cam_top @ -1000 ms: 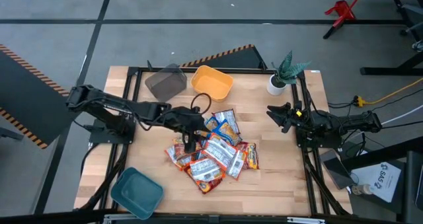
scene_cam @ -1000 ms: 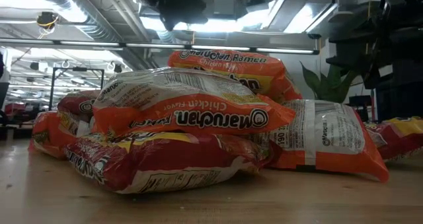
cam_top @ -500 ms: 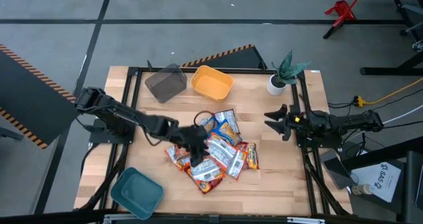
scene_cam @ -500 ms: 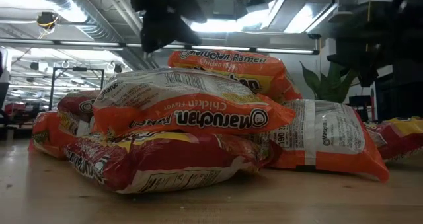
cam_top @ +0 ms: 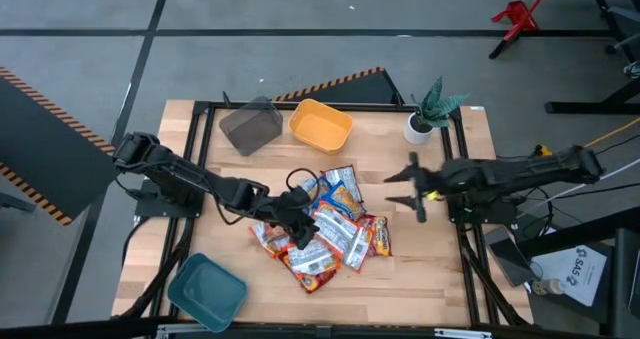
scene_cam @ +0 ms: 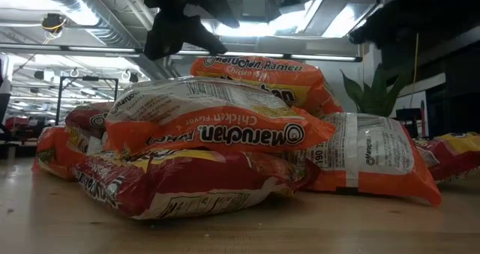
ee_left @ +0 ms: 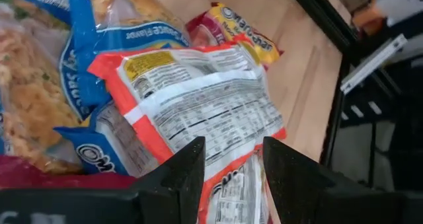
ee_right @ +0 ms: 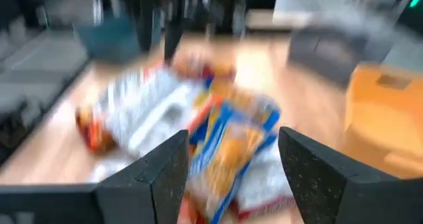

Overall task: Sort Maruchan noodles
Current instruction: Put the orange noodle pack into the blue bin

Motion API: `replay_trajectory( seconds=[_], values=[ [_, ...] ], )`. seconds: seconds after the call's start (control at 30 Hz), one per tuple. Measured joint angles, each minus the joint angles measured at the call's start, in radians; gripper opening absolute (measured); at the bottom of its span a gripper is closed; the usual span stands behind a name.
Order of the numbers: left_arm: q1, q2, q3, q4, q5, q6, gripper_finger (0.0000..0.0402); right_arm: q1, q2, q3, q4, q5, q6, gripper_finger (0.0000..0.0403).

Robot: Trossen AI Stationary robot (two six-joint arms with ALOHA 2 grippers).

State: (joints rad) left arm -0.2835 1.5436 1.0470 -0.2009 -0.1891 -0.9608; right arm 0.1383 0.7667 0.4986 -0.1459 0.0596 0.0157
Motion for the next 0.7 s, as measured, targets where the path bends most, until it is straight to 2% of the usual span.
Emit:
replay_trajectory(
  seconds=[0.2, 0.33, 0.47, 0.57, 0.7],
  values=[
    [0.033, 0.0, 0.0, -0.019, 0.011, -0.082, 0.0159, 0.007, 0.317, 0.12, -0.095, -0.083, -0.046, 0.0222],
    [0.037, 0.0, 0.0, -0.023, 0.048, -0.125, 0.0165, 0.064, 0.46, 0.185, -0.091, -0.072, -0.101, 0.0222],
    [0.033, 0.0, 0.0, -0.037, 0.053, -0.162, 0.0167, 0.129, 0.526, 0.233, -0.091, 0.048, -0.146, 0.0222],
    [0.032, 0.0, 0.0, -0.087, 0.05, -0.164, 0.0167, 0.161, 0.529, 0.246, -0.093, 0.14, -0.154, 0.0222],
    [0.035, 0.011, 0.0, -0.116, 0.035, -0.159, 0.0167, 0.184, 0.519, 0.248, -0.093, 0.173, -0.152, 0.0222]
  ],
)
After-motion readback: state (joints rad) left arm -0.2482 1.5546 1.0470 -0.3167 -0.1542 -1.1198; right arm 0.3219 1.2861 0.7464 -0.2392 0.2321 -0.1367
